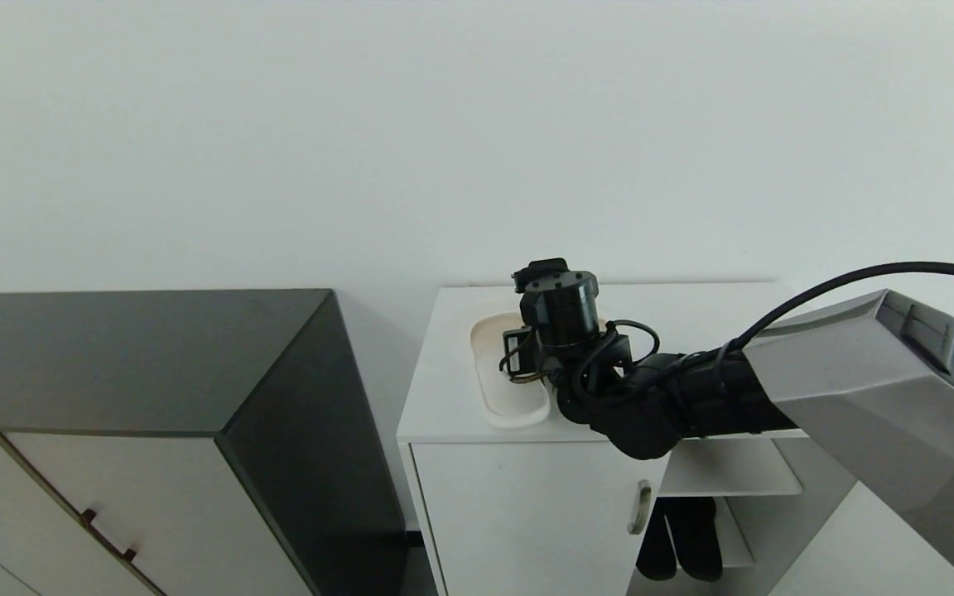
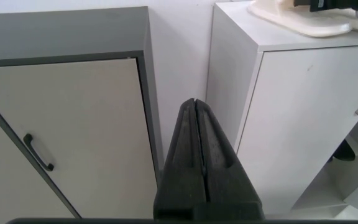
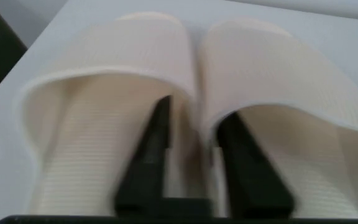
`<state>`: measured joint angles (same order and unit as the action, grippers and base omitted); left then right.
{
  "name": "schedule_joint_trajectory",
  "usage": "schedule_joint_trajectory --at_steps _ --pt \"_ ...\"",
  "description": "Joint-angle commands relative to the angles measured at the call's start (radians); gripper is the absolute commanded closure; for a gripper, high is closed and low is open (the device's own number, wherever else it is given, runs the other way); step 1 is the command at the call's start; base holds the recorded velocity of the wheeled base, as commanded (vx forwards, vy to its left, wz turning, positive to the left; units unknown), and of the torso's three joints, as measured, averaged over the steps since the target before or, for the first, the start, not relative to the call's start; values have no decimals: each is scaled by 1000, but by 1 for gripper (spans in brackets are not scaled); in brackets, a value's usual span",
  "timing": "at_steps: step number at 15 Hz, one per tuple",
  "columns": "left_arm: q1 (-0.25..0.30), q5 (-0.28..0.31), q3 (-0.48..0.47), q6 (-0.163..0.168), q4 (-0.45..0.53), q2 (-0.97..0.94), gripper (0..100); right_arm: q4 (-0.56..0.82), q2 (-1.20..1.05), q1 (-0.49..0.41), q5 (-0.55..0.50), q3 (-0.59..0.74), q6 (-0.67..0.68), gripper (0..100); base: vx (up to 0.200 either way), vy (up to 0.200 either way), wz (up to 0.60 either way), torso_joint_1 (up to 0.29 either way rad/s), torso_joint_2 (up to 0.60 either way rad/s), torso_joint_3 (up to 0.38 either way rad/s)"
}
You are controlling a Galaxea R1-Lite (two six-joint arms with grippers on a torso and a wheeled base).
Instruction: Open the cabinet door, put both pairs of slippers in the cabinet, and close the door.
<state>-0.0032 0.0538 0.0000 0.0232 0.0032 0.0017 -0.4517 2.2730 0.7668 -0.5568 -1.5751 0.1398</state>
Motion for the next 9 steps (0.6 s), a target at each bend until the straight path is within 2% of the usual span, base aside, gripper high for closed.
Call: schedule_joint_trajectory --at_steps 1,4,6,9 --pt "0 0 0 0 0 0 100 -2 -7 0 0 -3 1 100 0 0 0 0 0 0" --pt "0 0 0 0 0 0 100 -2 -69 16 0 26 1 100 0 0 0 0 0 0" --pt "0 0 0 0 0 0 100 -7 -170 45 2 139 4 100 0 0 0 0 0 0" --pt "0 0 0 -2 0 0 100 -42 -441 100 95 468 7 100 0 0 0 0 0 0"
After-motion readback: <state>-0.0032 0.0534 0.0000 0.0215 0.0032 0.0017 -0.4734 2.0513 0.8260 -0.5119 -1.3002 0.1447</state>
